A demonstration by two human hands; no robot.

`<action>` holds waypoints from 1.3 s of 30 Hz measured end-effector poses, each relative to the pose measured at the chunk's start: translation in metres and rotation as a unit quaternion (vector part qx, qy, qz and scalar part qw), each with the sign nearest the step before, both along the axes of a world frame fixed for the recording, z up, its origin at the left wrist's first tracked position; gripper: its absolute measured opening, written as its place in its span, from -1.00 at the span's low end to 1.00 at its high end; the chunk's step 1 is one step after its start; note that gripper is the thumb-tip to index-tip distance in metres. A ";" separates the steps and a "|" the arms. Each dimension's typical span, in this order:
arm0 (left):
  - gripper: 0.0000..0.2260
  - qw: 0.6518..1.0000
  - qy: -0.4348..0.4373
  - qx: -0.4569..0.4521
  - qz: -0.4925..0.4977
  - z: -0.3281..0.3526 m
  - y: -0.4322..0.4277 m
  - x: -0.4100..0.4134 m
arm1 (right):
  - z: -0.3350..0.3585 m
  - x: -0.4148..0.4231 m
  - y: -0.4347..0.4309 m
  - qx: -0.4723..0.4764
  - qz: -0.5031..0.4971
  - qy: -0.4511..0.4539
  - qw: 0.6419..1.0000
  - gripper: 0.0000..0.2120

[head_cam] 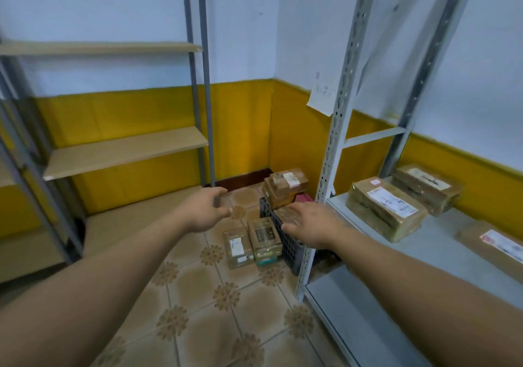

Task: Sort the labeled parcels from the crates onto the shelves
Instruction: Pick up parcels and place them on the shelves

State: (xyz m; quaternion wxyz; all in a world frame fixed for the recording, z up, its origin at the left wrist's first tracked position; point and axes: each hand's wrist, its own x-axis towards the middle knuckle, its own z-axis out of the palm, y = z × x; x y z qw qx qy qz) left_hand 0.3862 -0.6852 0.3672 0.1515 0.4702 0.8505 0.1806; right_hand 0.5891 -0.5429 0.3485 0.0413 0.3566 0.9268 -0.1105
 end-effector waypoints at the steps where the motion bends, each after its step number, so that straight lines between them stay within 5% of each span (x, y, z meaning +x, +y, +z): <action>1: -0.45 1.000 -0.006 -0.001 -0.001 -0.007 0.012 -0.016 | -0.005 -0.014 0.010 -0.007 -0.002 -0.003 1.000 -0.33; 28: -0.41 0.983 -0.072 -0.133 -0.101 -0.104 0.409 -0.297 | -0.117 -0.264 0.326 -0.204 -0.149 0.032 0.967 -0.40; 35: -0.44 0.962 -0.054 -0.163 -0.211 -0.135 0.515 -0.360 | -0.149 -0.320 0.401 -0.182 -0.213 -0.013 0.960 -0.44; 39: -0.47 0.946 -0.041 -0.162 -0.279 -0.166 0.585 -0.403 | -0.172 -0.356 0.433 -0.221 -0.310 0.016 0.925 -0.46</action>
